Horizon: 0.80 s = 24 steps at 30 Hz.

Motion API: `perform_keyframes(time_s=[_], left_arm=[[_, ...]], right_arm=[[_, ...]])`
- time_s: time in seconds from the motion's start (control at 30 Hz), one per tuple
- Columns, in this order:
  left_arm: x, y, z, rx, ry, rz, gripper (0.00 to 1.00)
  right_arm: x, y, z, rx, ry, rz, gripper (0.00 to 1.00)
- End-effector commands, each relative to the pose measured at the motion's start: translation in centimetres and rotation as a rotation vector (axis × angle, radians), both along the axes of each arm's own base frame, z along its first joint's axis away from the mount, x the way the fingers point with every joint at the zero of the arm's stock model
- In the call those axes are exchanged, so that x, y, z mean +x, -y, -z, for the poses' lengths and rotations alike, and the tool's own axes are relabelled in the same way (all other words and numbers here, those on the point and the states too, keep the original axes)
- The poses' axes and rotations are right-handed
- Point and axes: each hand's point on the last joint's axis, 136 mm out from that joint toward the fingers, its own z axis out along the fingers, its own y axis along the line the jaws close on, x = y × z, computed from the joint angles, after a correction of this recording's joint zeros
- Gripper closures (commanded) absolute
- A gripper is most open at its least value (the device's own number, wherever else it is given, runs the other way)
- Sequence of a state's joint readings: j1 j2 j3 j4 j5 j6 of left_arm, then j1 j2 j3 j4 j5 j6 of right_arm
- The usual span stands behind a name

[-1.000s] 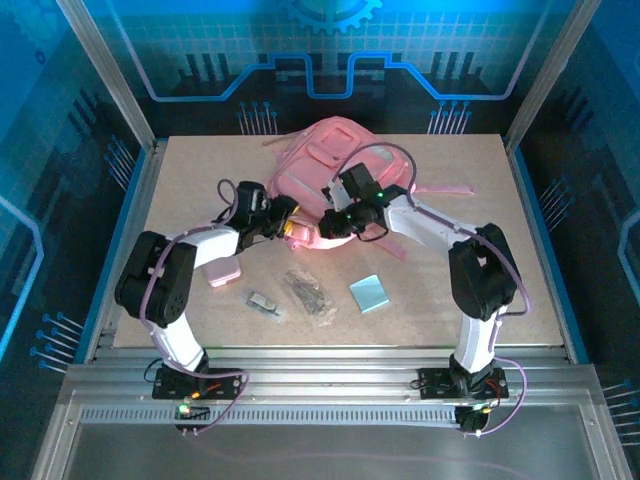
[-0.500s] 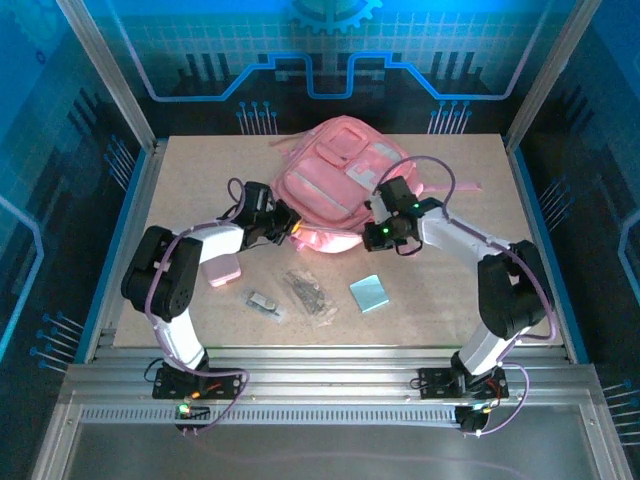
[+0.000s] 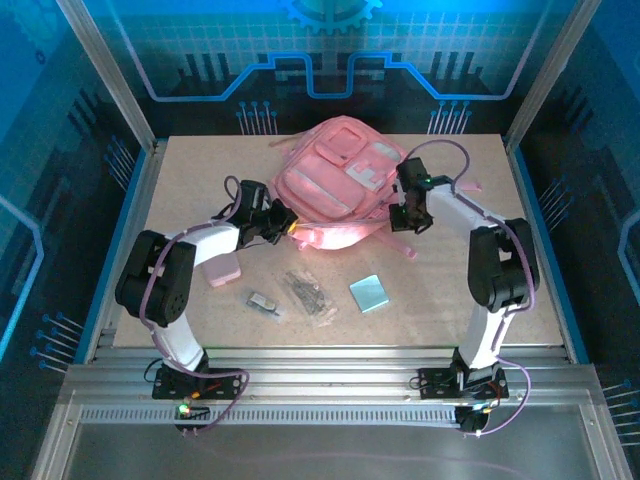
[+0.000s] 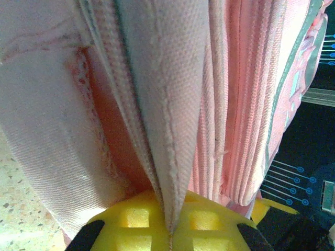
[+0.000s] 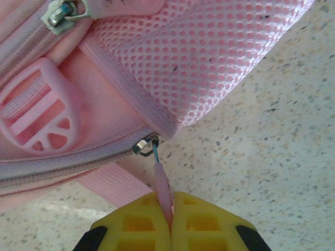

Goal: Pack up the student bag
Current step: Zip the student bag at the top-center of the table, then rotate the student bag at the top-center of the table.

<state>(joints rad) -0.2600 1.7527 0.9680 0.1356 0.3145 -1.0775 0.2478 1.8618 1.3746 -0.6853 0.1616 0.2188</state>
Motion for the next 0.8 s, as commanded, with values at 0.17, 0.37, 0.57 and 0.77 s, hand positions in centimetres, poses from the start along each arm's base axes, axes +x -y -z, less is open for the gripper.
perform_keyframes(time_s=[0.17,0.37,0.57,0.77], left_arm=[[1.0,-1.6,-2.6,0.042,0.067,0.0,0.74],[-0.3,-1.9,-7.3,0.199,0.149,0.078,0.25],[-1.1,0.5,-12.6,0.336,0.318,0.155,0.17],[0.2,4.5,-11.7,0.287,0.346,0.184,0.17]], right_arm=[[0.9,1.0,-3.1,-0.015,0.074,0.023,0.79],[-0.9,-1.4,-7.0,0.166,0.121,0.016,0.35],[1.3,-3.5,-8.4,0.277,0.174,-0.002,0.33],[5.6,-5.7,-7.2,0.382,0.165,-0.019,0.32]])
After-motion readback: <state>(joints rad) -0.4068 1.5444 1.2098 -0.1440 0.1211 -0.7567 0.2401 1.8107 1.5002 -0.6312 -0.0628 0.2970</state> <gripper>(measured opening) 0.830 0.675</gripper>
